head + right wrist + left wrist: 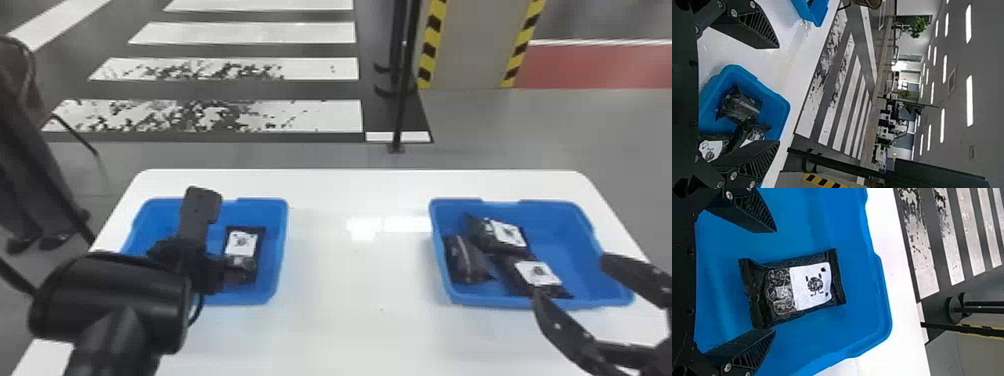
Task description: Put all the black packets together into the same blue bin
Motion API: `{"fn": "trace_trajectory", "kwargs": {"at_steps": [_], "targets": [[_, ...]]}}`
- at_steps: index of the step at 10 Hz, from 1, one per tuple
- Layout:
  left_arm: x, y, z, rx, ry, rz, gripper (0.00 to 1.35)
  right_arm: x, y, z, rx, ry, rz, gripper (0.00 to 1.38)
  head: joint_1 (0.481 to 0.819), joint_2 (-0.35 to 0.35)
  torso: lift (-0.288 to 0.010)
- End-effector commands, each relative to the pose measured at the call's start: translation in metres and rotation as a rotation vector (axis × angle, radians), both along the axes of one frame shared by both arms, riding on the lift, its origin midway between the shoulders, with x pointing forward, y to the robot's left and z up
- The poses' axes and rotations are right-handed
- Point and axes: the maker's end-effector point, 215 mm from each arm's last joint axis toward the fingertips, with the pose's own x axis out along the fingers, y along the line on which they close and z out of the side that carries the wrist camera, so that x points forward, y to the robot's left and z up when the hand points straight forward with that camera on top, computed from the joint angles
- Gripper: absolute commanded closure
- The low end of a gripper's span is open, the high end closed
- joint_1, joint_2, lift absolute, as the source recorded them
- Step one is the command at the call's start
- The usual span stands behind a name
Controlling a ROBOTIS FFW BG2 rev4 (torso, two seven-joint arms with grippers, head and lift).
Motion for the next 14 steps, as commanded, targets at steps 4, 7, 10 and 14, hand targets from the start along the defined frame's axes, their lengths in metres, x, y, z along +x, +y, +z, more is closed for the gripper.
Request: {"fn": "trace_trajectory", "kwargs": {"at_steps": [4, 7, 10, 14], "targets": [[0.006, -0.008, -0.002, -0.018, -0.006, -0.019, 0.10, 0.002, 0.001, -0.001, 0.000, -0.001, 0.000, 0.16, 0.695, 0.011, -0.110], [0.010, -0.012, -0.011, -0.017, 0.002, -0.036, 0.10, 0.003, 0.001, -0.003, 0.006, 0.002, 0.001, 0.16, 0.695, 0.001, -0.110], [0.017, -0.022, -0.019, -0.028, 0.007, -0.060, 0.10, 0.003, 0.001, -0.007, 0.009, 0.007, 0.002, 0.16, 0.695, -0.004, -0.110], [0.014, -0.017, -0.029, 0.001, 0.047, -0.056, 0.31, 0.004, 0.001, -0.009, 0.016, 0.010, 0.003, 0.16, 0.695, -0.015, -0.110]]}}
